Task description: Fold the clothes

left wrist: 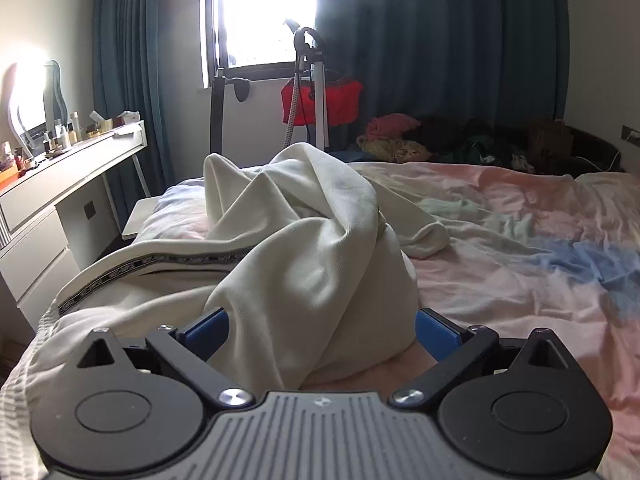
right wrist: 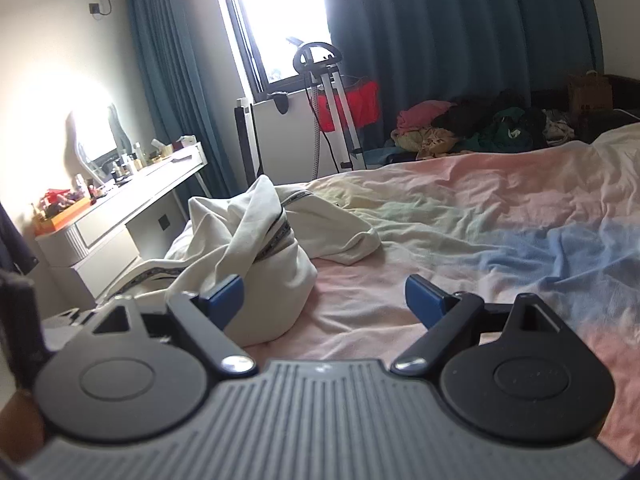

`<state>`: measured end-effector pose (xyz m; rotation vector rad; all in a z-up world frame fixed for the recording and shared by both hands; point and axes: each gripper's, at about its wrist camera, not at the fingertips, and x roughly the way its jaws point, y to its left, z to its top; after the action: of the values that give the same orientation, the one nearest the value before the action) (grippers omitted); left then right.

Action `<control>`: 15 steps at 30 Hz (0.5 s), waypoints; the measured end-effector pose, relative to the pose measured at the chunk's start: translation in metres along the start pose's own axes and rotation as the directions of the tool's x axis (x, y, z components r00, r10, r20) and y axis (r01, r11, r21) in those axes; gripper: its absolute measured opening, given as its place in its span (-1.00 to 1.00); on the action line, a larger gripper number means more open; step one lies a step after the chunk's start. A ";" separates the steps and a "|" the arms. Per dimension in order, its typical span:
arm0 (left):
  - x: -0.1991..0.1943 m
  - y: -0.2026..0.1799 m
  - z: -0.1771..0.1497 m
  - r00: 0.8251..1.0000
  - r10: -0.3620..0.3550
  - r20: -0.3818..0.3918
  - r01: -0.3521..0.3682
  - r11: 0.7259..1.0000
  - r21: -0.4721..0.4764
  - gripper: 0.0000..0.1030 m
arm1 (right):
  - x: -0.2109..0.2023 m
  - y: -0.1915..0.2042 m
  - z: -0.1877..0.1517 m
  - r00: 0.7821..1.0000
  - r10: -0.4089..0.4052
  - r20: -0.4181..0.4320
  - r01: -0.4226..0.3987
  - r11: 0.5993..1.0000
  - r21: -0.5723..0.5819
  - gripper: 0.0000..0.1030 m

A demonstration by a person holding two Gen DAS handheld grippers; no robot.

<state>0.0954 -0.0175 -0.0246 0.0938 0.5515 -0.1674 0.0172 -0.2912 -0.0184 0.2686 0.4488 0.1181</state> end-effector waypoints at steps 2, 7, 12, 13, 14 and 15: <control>0.032 0.003 0.021 1.000 0.000 0.004 0.000 1.000 -0.022 0.95 | 0.002 -0.005 -0.001 1.000 0.001 -0.003 0.000 1.000 0.019 0.73; 0.116 0.007 0.078 1.000 -0.005 0.025 0.007 0.998 -0.061 0.92 | 0.032 -0.011 -0.010 0.998 -0.069 -0.012 0.068 0.996 -0.049 0.73; 0.191 0.008 0.122 1.000 0.028 -0.002 -0.028 0.997 -0.074 0.89 | 0.085 -0.025 -0.022 0.987 -0.118 -0.108 0.117 0.993 -0.017 0.73; 0.206 0.010 0.129 0.999 0.026 -0.023 -0.028 0.996 -0.088 0.86 | 0.095 -0.028 -0.023 0.986 -0.113 -0.122 0.114 0.993 0.002 0.73; 0.221 0.013 0.136 0.999 0.020 -0.044 -0.025 0.994 -0.105 0.82 | 0.104 -0.032 -0.025 0.984 -0.117 -0.131 0.119 0.993 0.012 0.73; 0.234 0.015 0.141 0.998 0.017 -0.062 -0.025 0.992 -0.124 0.81 | 0.112 -0.035 -0.027 0.982 -0.124 -0.140 0.128 0.992 0.018 0.73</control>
<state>0.3672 -0.0525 -0.0280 -0.0166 0.6198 -0.1096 0.1070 -0.2990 -0.0976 0.2589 0.6044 0.0065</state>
